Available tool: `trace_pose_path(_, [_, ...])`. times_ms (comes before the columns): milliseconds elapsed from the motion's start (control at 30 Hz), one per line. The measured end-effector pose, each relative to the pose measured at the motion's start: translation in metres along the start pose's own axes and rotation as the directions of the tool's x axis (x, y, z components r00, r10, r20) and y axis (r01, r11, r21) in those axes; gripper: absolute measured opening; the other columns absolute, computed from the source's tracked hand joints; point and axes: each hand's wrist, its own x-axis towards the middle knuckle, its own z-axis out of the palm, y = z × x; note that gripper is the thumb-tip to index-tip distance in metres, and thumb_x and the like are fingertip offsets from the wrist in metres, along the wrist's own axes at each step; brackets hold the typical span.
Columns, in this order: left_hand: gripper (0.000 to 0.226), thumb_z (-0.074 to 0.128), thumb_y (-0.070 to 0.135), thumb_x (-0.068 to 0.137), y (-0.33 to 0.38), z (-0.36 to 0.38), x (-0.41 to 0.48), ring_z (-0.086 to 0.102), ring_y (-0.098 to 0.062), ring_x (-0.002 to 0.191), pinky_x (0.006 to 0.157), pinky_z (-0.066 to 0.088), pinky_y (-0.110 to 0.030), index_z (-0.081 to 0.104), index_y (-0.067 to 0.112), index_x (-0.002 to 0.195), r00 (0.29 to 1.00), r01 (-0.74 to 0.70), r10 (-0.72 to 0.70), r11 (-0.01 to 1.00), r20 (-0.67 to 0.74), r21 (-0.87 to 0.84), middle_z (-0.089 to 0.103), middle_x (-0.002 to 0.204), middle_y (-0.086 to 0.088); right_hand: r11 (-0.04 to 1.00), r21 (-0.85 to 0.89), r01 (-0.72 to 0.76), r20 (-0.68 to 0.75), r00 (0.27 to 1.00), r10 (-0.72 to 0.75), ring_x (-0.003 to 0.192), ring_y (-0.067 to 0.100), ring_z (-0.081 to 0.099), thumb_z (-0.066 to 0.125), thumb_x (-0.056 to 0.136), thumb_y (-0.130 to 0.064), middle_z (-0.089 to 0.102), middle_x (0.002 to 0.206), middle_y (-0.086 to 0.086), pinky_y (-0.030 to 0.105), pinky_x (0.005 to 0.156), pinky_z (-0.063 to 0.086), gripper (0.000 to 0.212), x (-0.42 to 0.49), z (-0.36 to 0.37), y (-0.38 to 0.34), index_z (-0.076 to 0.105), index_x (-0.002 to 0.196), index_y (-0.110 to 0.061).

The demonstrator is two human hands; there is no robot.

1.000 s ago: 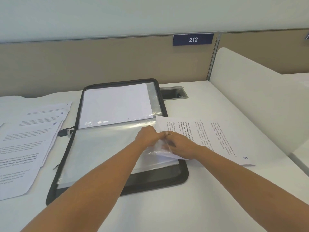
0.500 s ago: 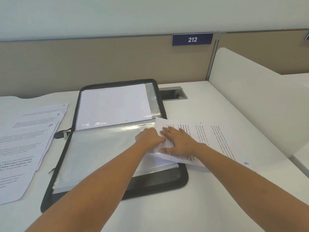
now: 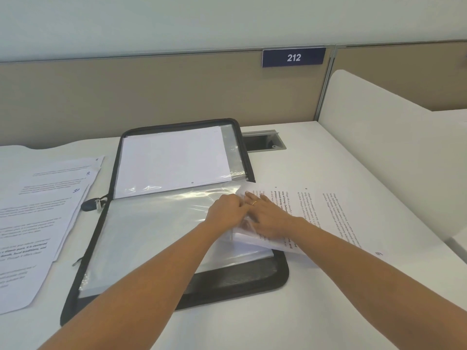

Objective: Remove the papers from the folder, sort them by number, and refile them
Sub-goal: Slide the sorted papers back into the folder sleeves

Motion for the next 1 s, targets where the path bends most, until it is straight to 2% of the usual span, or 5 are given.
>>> trace_pose_path(167, [0.037,0.044,0.022,0.095,0.003,-0.004,-0.002,0.056,-0.023,0.067,0.066,0.046,-0.032,0.058,0.005,0.066,0.999,-0.046,0.044,0.994,-0.02,-0.095,0.061,0.07,-0.009,0.993,0.006,0.121,0.051,0.991,-0.121,0.139,0.015,0.022,0.021,0.086,-0.065,0.041,0.144,0.005,0.044,0.118,0.007,0.074,0.007,-0.008,-0.005,0.062,0.116,-0.012])
trace_pose_path(500, [0.031,0.045,0.013,0.091,0.004,-0.009,-0.004,0.05,-0.02,0.047,0.047,0.044,-0.025,0.058,0.002,0.065,0.999,-0.042,0.044,0.981,0.006,-0.187,0.059,0.062,-0.014,0.955,0.256,0.151,-0.075,0.988,-0.136,0.094,0.009,0.052,0.042,0.099,-0.022,0.067,0.104,0.005,0.026,0.102,0.033,0.027,0.02,-0.003,-0.011,0.068,0.096,-0.013])
trace_pose_path(667, [0.038,0.043,0.012,0.094,-0.008,-0.022,-0.006,0.051,-0.012,0.039,0.038,0.035,-0.018,0.058,0.009,0.059,1.0,-0.03,0.025,0.904,-0.015,-0.427,0.058,0.054,-0.007,0.924,0.369,0.101,-0.198,0.98,-0.028,0.086,-0.006,0.046,0.053,0.091,-0.026,0.048,0.094,-0.02,0.028,0.091,0.039,0.011,0.029,-0.006,-0.004,0.045,0.094,-0.033])
trace_pose_path(833, [0.026,0.052,0.035,0.092,-0.059,-0.026,-0.009,0.056,-0.014,0.086,0.071,0.037,-0.023,0.066,0.014,0.09,0.945,-0.13,0.06,0.971,-0.321,-0.201,0.064,0.087,0.003,0.998,0.012,0.067,-0.063,0.996,-0.066,0.145,0.011,0.0,0.041,0.089,-0.063,0.0,0.159,-0.005,0.034,0.118,0.003,0.073,0.024,-0.004,0.0,0.022,0.149,-0.024])
trace_pose_path(1000, [0.099,0.009,0.089,0.064,-0.092,-0.011,-0.03,0.017,-0.011,0.143,0.114,0.009,-0.038,0.037,0.032,0.14,0.976,-0.192,0.201,0.976,-0.089,0.098,0.029,0.152,0.009,0.986,-0.09,0.143,0.008,0.99,-0.143,0.145,0.011,-0.011,0.029,0.087,-0.069,-0.009,0.158,-0.004,0.038,0.114,-0.011,0.077,0.027,0.001,-0.001,0.004,0.15,-0.034])
